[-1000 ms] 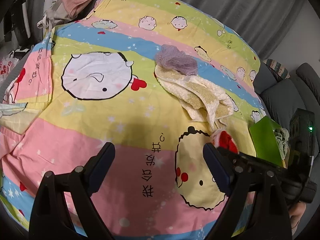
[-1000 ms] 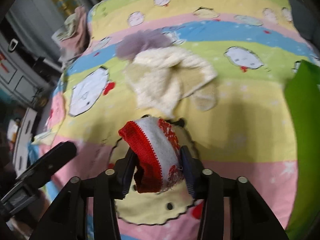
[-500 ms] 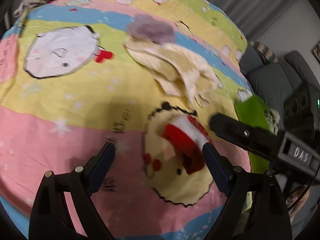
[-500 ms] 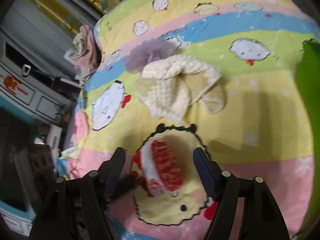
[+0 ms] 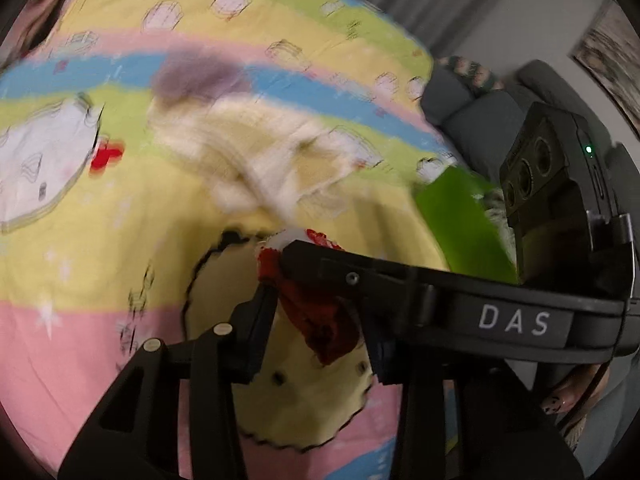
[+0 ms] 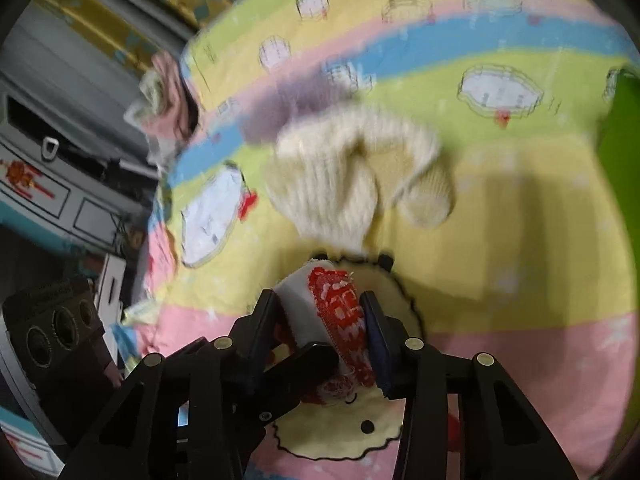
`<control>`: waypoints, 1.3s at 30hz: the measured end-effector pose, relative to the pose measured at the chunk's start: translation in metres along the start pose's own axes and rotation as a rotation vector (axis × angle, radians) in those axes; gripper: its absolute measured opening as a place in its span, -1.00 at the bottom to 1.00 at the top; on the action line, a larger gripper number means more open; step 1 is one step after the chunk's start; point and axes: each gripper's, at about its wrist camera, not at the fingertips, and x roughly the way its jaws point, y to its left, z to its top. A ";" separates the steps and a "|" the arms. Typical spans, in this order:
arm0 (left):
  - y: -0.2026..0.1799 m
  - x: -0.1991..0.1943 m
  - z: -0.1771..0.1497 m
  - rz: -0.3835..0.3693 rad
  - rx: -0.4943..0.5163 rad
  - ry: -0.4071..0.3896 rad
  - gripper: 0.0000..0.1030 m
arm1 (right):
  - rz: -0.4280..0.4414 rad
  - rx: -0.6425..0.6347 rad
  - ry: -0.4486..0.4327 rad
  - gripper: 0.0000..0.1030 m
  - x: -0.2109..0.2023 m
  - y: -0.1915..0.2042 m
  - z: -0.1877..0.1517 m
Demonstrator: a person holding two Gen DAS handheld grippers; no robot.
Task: Organize soft objects
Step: 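Carry the red-white sock into the green box and open the right gripper, then move the right gripper to the purple mesh bath puff and grasp it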
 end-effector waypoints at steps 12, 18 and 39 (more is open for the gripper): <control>-0.128 0.000 0.037 -0.144 0.319 -0.123 -0.26 | -0.115 0.118 -0.375 -0.13 -0.141 -0.053 0.011; -0.175 0.024 0.040 -0.216 0.406 -0.086 -0.26 | -0.184 0.222 -0.424 -0.13 -0.168 -0.096 0.009; -0.194 0.063 0.034 -0.184 0.360 0.035 0.28 | -0.382 0.320 -0.401 -0.05 -0.156 -0.132 0.009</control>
